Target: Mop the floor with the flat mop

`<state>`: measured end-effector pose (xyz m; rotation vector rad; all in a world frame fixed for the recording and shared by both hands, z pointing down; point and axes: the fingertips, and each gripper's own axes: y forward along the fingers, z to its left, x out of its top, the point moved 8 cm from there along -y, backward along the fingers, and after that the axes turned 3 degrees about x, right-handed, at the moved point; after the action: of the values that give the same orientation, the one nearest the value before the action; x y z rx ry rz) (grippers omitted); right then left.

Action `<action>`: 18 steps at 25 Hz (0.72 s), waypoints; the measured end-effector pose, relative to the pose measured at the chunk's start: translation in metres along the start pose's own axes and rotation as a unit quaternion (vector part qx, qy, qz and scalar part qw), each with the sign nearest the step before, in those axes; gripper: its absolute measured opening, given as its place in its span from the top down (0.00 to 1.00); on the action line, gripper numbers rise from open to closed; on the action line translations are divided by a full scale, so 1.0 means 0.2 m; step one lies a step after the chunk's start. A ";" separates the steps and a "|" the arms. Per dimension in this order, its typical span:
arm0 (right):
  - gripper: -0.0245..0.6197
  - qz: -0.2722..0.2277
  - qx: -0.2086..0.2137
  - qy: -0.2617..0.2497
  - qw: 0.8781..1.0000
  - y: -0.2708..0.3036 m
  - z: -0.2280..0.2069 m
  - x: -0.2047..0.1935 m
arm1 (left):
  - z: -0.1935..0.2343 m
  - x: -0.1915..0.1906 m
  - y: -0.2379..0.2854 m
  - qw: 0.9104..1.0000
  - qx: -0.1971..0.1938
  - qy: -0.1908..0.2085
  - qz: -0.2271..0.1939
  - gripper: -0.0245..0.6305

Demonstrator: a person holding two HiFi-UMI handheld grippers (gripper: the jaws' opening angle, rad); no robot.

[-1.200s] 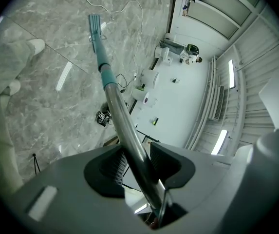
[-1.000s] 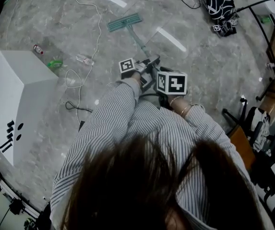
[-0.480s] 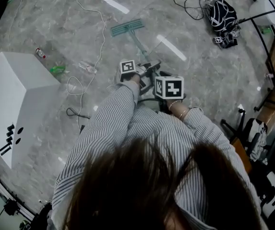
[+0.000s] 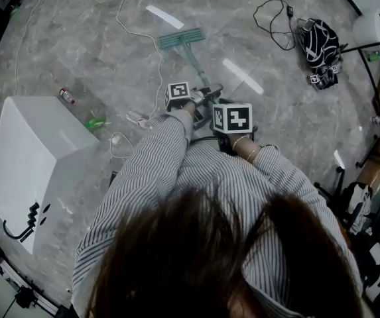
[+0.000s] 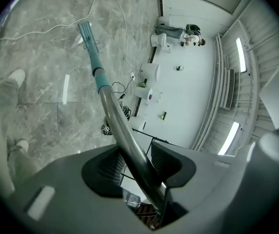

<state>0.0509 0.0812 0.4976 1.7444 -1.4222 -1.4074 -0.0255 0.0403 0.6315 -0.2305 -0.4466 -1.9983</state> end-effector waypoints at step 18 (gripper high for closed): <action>0.74 0.021 0.014 -0.064 0.998 0.75 0.17 1.41 | -0.57 1.45 0.11 0.999 -0.029 -0.010 -0.032 0.71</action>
<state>-0.0620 -0.2205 0.4974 1.6575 -1.5429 -1.5077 -0.1330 -0.2539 0.6345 -0.2755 -0.4152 -2.0757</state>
